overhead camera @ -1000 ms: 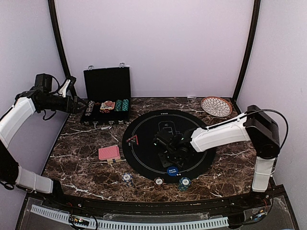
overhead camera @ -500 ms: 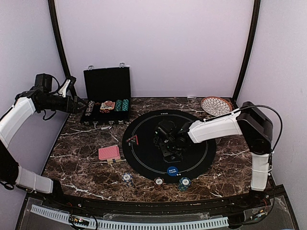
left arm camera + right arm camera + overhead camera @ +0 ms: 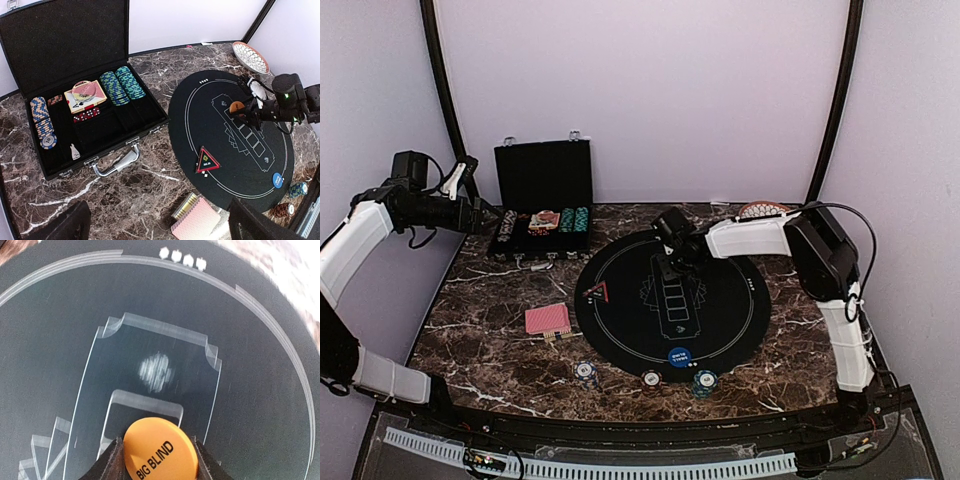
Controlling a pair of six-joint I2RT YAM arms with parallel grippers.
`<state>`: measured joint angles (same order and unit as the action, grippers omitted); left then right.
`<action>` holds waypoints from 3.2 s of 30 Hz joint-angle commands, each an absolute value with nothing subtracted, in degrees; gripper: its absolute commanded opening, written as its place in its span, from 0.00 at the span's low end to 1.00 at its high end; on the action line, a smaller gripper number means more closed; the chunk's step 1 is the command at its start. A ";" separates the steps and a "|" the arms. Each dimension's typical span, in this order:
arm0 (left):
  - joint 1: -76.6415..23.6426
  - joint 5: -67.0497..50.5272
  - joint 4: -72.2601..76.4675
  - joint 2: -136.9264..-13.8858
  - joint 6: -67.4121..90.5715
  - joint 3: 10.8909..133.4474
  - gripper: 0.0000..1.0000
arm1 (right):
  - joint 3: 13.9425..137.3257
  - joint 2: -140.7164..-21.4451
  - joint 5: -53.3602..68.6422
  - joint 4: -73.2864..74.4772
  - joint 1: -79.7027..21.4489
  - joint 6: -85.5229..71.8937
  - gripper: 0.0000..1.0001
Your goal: Distribute texas hold em gaming equipment
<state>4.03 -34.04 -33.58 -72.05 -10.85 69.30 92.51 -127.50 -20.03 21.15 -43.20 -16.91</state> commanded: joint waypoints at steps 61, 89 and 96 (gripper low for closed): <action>4.26 -34.74 -36.11 -71.14 -9.93 71.18 0.99 | 116.94 -140.83 -15.14 25.30 -37.68 -13.65 0.32; 4.31 -36.01 -35.65 -70.87 -9.87 70.20 0.99 | 66.36 -104.86 -11.67 30.13 -62.39 -24.08 0.65; 4.29 -35.78 -35.83 -70.82 -10.00 70.52 0.99 | 68.01 -106.83 -11.75 30.87 -62.90 -23.21 0.63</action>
